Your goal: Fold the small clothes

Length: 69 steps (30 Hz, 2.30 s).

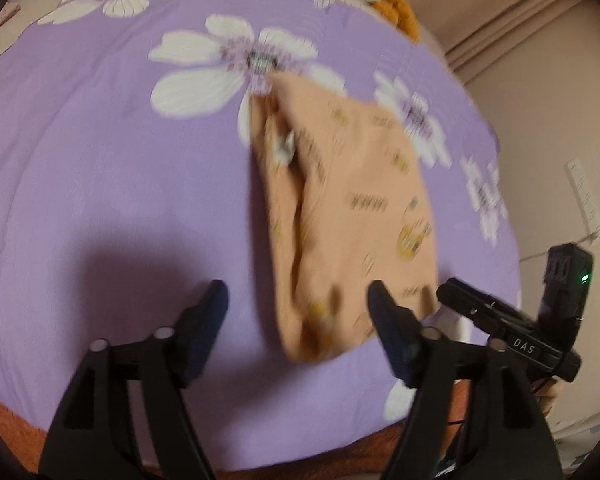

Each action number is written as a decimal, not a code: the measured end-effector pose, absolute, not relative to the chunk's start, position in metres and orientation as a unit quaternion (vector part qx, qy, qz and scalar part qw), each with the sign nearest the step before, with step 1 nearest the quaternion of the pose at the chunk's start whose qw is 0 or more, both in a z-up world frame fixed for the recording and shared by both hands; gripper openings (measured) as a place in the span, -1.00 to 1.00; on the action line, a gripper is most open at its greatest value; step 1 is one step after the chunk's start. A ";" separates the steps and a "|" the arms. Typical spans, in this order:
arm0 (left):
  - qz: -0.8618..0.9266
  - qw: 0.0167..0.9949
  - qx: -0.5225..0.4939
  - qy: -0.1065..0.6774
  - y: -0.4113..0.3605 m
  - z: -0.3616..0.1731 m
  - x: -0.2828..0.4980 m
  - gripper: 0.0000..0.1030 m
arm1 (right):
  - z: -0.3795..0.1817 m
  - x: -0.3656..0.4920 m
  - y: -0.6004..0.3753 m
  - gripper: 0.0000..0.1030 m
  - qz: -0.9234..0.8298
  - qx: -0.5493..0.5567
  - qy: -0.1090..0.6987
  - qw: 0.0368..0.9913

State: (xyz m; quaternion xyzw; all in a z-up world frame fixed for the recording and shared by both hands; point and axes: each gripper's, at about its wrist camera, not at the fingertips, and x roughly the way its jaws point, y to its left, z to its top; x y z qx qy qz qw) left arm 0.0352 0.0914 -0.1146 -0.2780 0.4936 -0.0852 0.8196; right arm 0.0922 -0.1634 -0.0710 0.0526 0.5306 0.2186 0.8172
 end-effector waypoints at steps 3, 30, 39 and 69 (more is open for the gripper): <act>-0.082 0.825 -0.290 0.477 0.095 -0.110 0.046 0.62 | -0.064 0.105 -0.163 0.46 0.215 0.067 0.514 0.828; -0.103 0.816 -0.257 0.507 0.062 -0.145 0.111 0.00 | -0.098 0.155 -0.108 0.24 0.269 0.106 0.539 0.791; -0.104 0.840 -0.212 0.488 0.044 -0.113 0.103 -0.33 | -0.071 0.144 -0.110 -0.38 0.279 0.093 0.507 0.810; -0.174 0.878 -0.160 0.416 -0.025 -0.041 0.110 -0.32 | -0.003 0.133 -0.175 -0.38 0.223 0.094 0.419 0.875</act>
